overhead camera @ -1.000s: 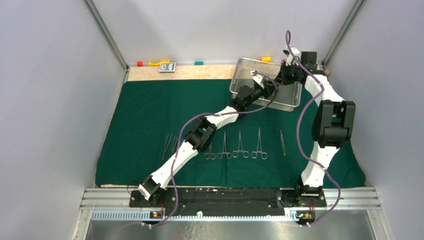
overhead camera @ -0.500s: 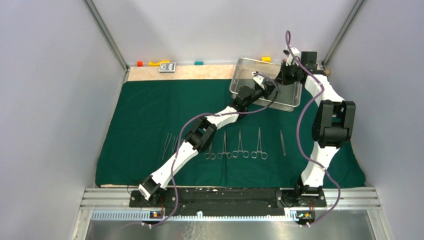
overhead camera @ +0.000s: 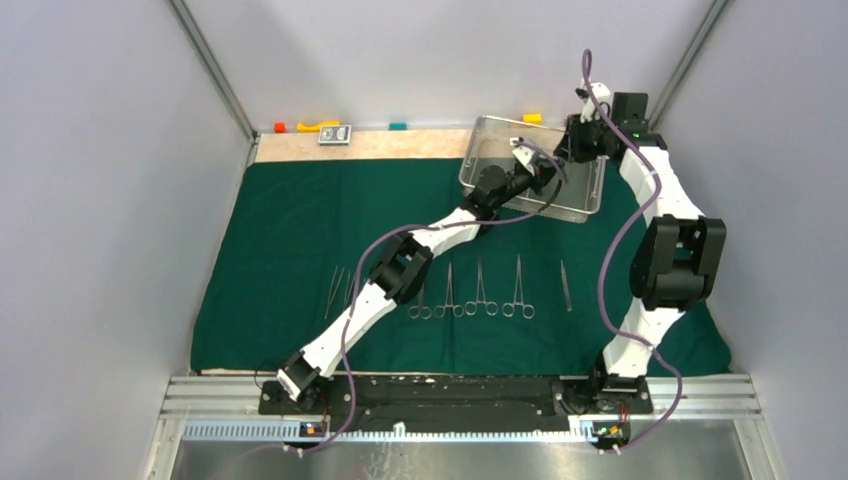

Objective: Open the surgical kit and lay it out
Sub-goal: Pick up the medical item from the container, then place the medical item in the surgical kit.

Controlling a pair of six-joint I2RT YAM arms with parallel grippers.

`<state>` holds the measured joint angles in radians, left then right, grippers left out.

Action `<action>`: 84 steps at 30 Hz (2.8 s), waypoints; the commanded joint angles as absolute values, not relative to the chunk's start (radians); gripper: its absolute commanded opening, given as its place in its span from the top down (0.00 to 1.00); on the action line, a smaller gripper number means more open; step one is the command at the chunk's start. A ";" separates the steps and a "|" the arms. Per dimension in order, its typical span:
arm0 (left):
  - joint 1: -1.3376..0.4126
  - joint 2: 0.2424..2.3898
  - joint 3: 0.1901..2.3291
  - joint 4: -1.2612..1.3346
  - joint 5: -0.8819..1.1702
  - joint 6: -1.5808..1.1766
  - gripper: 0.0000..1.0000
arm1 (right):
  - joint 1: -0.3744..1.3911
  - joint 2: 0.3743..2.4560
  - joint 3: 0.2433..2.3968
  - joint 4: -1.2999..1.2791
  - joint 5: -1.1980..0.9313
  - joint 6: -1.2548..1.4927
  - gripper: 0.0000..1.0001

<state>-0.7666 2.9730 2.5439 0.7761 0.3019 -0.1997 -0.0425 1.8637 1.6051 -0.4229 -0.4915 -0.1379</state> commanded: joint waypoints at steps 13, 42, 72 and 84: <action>-0.798 2.560 2.591 0.179 0.513 -0.320 1.00 | -0.177 1.507 1.655 -0.429 -0.540 -0.066 0.48; -0.962 2.528 2.009 0.354 0.680 -0.902 1.00 | -0.403 1.183 1.160 -0.508 -0.722 -0.146 0.48; -0.938 2.616 2.028 0.366 0.633 -0.956 1.00 | -0.426 1.190 1.116 -0.530 -0.735 -0.175 0.48; -0.933 2.602 1.991 0.334 0.624 -0.942 1.00 | -0.429 1.184 1.119 -0.541 -0.732 -0.184 0.48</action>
<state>-0.9348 2.6274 2.0014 0.3210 0.6334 -0.9585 -0.4156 1.2057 1.1191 -0.5468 -0.7128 -0.1650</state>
